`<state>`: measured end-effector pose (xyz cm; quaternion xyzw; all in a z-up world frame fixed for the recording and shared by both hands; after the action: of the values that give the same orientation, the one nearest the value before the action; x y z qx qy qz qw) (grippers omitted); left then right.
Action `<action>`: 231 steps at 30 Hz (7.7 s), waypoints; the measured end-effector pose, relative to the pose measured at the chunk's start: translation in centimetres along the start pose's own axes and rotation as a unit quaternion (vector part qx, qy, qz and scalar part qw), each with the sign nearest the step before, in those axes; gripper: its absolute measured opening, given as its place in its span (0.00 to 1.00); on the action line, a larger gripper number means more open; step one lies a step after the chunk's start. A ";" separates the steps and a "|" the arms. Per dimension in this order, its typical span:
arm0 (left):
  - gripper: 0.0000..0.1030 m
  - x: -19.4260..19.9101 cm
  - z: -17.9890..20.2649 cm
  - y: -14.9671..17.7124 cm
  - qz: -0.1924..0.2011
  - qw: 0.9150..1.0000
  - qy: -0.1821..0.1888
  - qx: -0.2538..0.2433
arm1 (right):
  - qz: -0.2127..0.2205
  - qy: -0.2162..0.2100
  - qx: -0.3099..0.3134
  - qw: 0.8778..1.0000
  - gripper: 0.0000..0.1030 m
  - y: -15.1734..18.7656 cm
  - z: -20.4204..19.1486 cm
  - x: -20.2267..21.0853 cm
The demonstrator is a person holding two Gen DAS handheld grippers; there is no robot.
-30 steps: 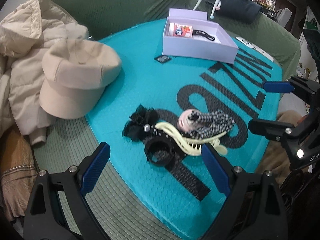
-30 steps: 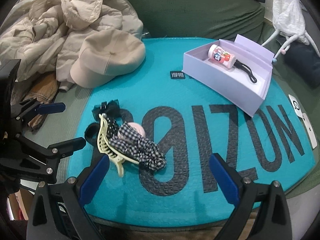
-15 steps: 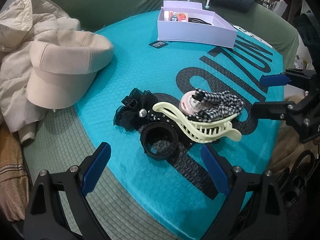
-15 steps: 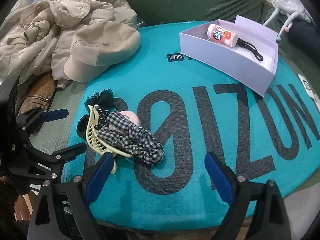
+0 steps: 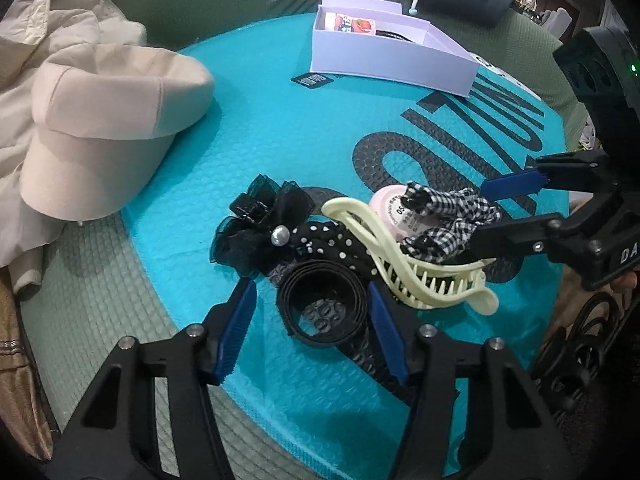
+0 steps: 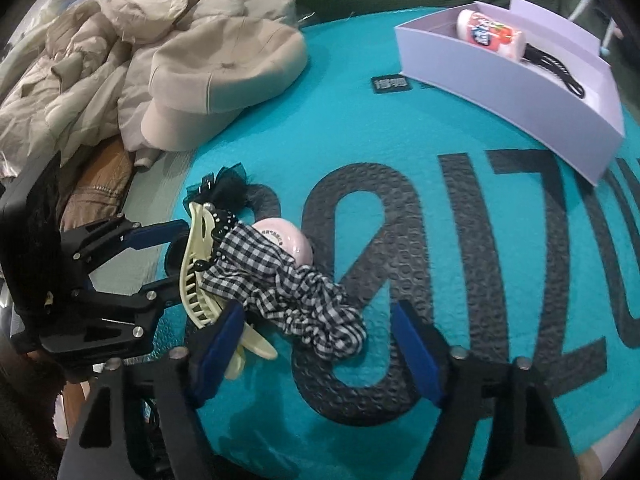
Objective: Organize objects
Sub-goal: 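Grasp the black elastic ring with the left gripper while the right grasps the gingham scrunchie, then lift the ring and scrunchie with both grippers and carry toward the white box, then lower the ring and scrunchie with both grippers into the white box, then open both grippers to release the ring and gingham scrunchie in the box, then withdraw both grippers from the box toward the remaining accessories on the mat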
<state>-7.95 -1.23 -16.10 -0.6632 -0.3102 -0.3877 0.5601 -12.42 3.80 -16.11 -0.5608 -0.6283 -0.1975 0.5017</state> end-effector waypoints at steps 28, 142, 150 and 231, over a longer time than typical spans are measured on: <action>0.39 3.7 1.7 -3.3 0.016 1.000 -0.010 -0.022 | 0.021 0.052 -0.043 0.997 0.29 2.4 5.5 3.4; 0.39 -13.6 4.0 -31.2 0.012 0.988 -0.006 -0.155 | 0.118 0.116 -0.060 0.984 0.26 -20.5 17.3 8.5; 0.39 -16.2 2.5 -32.0 -0.014 0.990 -0.009 -0.138 | 0.102 0.131 -0.058 0.984 0.26 -22.4 18.7 7.1; 0.60 -9.6 -0.9 -34.0 0.044 0.996 -0.023 -0.080 | 0.148 0.203 -0.062 0.966 0.49 -23.9 15.6 14.5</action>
<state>-41.74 4.21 -7.25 -0.7277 -0.2609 -0.3710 0.5146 -38.45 16.81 -2.80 -0.6253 -0.4101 -0.2693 0.6068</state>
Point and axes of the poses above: each gripper's, at about its wrist camera, not at the fingertips, and x roughly against the way its jaws point, z to its right, y to its underside, the point moved 8 cm from there along -x, roughly the way its jaws point, and after that the axes turned 12 degrees about -x, right-handed, at the moved point
